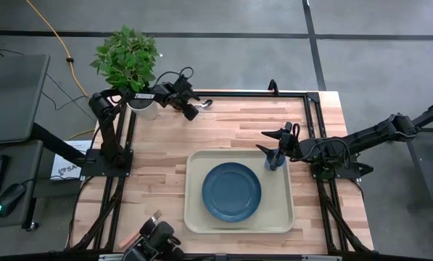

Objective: Pick and place plate/cup/fork/spoon on tray
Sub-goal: Put the yellow spoon on the white serving tray to the left of the blue plate

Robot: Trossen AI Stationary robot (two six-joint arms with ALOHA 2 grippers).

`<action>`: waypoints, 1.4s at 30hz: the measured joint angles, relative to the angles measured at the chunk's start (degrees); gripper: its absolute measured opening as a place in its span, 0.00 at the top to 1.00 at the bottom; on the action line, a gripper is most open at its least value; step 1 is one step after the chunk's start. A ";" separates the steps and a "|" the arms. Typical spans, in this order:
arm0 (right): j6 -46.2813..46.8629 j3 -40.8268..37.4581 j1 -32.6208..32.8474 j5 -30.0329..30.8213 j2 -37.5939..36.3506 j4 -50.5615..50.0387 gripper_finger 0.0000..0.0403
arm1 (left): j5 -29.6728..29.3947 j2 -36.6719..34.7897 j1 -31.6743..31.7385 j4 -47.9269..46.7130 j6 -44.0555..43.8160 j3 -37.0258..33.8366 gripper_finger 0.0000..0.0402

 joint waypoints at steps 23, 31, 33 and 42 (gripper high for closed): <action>0.03 0.00 0.01 0.00 0.00 0.50 0.38 | -3.67 -7.98 -7.70 -6.52 -2.69 -0.37 0.97; 0.03 0.00 0.00 0.00 0.00 0.54 0.38 | -2.09 -17.36 -14.82 -11.52 -6.19 -0.42 0.98; 0.03 0.00 0.01 0.01 0.00 0.52 0.38 | -2.00 -19.99 -18.45 -11.61 -7.67 -1.11 0.98; 0.88 0.00 0.00 0.00 0.00 0.50 0.38 | -6.16 -28.03 -41.23 -2.60 -24.17 -13.55 0.98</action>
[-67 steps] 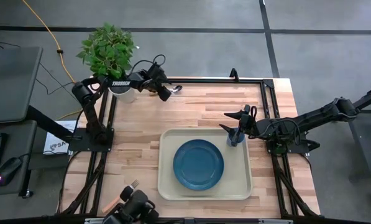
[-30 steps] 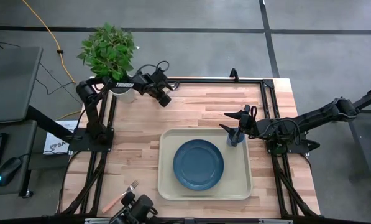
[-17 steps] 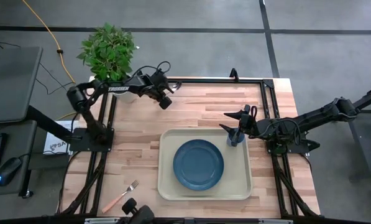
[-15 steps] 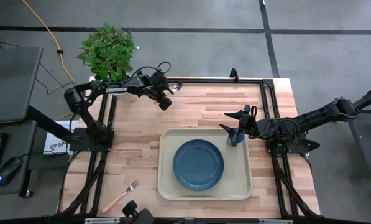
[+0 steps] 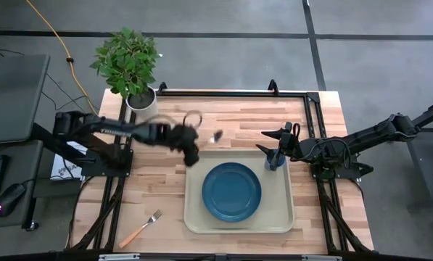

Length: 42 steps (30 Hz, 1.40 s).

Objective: Pick and place plate/cup/fork/spoon on tray
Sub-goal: Put the yellow spoon on the white serving tray to the left of the blue plate

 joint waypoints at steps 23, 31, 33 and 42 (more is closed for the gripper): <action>0.55 0.00 0.02 0.00 0.00 0.45 0.38 | -40.19 14.20 -45.45 21.27 -77.64 -5.08 0.98; 2.40 0.00 0.02 -0.02 0.00 -0.20 0.38 | -37.49 20.78 -44.45 21.46 -85.53 -4.81 0.98; 2.40 0.00 0.00 -0.02 0.00 -0.20 0.38 | -37.02 21.07 -44.63 21.59 -86.66 -4.73 0.98; 3.05 0.00 0.02 -0.02 0.00 -0.20 0.38 | -36.22 21.08 -42.77 21.10 -83.89 -4.75 0.98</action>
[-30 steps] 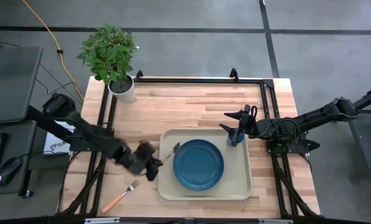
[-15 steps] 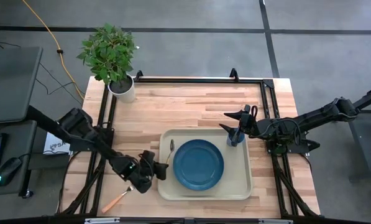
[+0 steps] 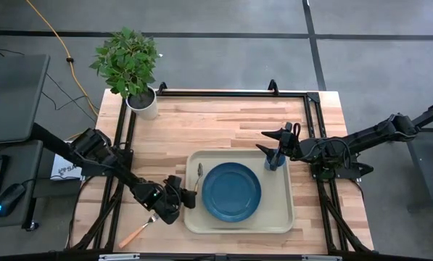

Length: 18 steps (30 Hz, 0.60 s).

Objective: Pick and place plate/cup/fork/spoon on tray
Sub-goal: Put the yellow spoon on the white serving tray to the left of the blue plate, then put the orange fork on the white serving tray to the left of the yellow spoon

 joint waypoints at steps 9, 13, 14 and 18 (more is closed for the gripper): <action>0.44 0.00 -0.01 0.00 0.00 -0.02 0.38 | 0.80 0.00 0.55 0.14 -0.42 0.00 0.88; 0.60 0.00 0.00 0.00 0.00 -0.04 0.38 | 0.81 0.00 0.55 0.23 -0.42 0.00 0.83; 0.60 0.00 0.00 0.00 0.00 -0.04 0.38 | 0.80 0.00 0.55 0.25 -0.42 0.00 0.83; 0.82 0.00 -0.02 0.00 0.00 -0.04 0.38 | 0.80 -0.02 0.55 0.30 -0.42 0.00 0.81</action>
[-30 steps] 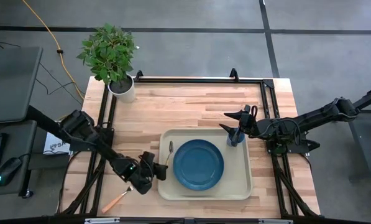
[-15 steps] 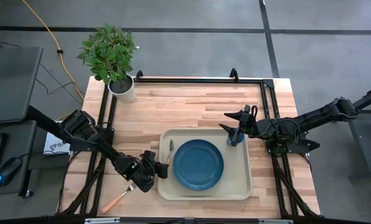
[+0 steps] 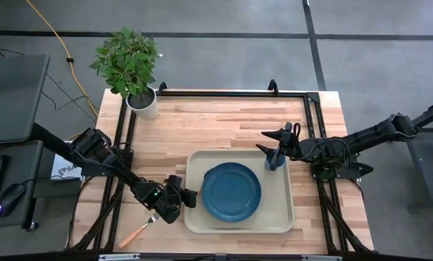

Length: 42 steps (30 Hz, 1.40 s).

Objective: Pick and place plate/cup/fork/spoon on tray
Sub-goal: Put the orange fork on the white serving tray to the left of the yellow spoon

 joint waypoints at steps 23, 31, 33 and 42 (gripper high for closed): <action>0.10 0.00 0.02 -0.02 0.00 0.00 0.38 | 4.94 -10.32 10.74 -3.64 27.13 -0.07 0.80; 0.15 0.00 0.02 -0.02 0.00 0.04 0.38 | 4.34 -18.74 16.99 -10.56 45.71 -0.07 0.80; 0.08 0.00 0.02 -0.02 0.00 0.03 0.38 | 6.79 -20.03 18.05 -10.28 54.19 -0.04 0.80; -2.84 0.00 0.01 -0.31 0.00 0.25 0.38 | 6.56 -24.40 16.89 -0.34 92.96 -0.07 0.80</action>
